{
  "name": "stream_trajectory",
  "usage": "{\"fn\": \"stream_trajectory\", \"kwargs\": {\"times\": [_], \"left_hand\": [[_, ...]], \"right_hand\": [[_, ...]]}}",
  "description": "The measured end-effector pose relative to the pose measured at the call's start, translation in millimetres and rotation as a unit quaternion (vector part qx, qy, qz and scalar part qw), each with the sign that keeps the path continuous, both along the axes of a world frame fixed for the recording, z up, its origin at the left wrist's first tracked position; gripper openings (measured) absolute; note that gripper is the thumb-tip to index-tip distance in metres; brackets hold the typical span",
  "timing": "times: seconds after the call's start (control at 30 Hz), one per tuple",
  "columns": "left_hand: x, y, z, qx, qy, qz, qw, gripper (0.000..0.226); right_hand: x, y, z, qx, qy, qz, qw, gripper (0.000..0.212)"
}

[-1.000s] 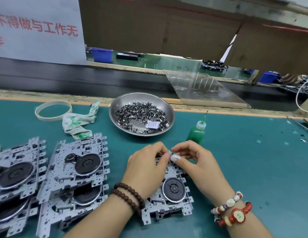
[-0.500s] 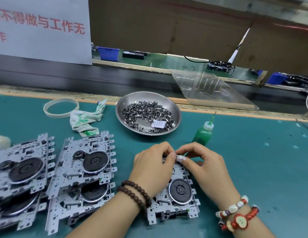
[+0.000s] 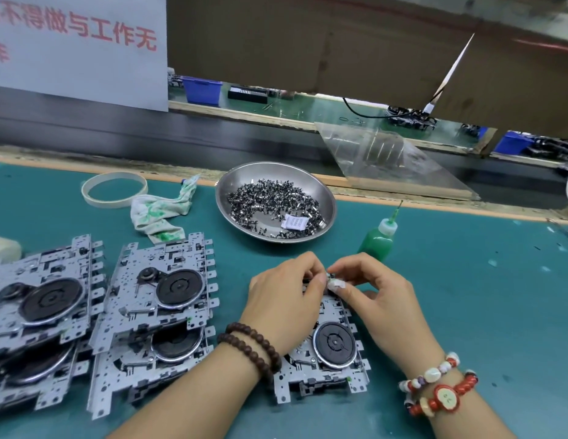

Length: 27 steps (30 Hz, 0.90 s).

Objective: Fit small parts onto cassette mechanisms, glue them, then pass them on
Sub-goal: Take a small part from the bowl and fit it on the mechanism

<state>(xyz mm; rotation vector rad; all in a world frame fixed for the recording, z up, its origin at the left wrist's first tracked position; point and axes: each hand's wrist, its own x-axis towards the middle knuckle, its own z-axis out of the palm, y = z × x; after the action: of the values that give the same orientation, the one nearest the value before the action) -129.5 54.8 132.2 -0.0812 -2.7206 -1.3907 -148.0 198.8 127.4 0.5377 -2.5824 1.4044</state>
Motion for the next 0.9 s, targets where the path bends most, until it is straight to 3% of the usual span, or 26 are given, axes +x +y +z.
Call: {"fn": "stream_trajectory", "kwargs": {"times": [0.2, 0.53, 0.9], "left_hand": [[-0.2, 0.2, 0.5, -0.001, -0.013, -0.005, 1.000, 0.019], [0.7, 1.2, -0.7, -0.043, -0.006, 0.009, 0.999, 0.015], [1.9, 1.8, -1.5, -0.059, -0.002, 0.003, 0.998, 0.014]], "right_hand": [[0.3, -1.4, -0.2, 0.040, 0.051, -0.033, 0.997, 0.030], [-2.9, 8.8, -0.4, -0.016, -0.126, -0.018, 0.992, 0.021], [2.5, 5.0, 5.6, 0.054, -0.064, -0.030, 0.996, 0.024]]}}
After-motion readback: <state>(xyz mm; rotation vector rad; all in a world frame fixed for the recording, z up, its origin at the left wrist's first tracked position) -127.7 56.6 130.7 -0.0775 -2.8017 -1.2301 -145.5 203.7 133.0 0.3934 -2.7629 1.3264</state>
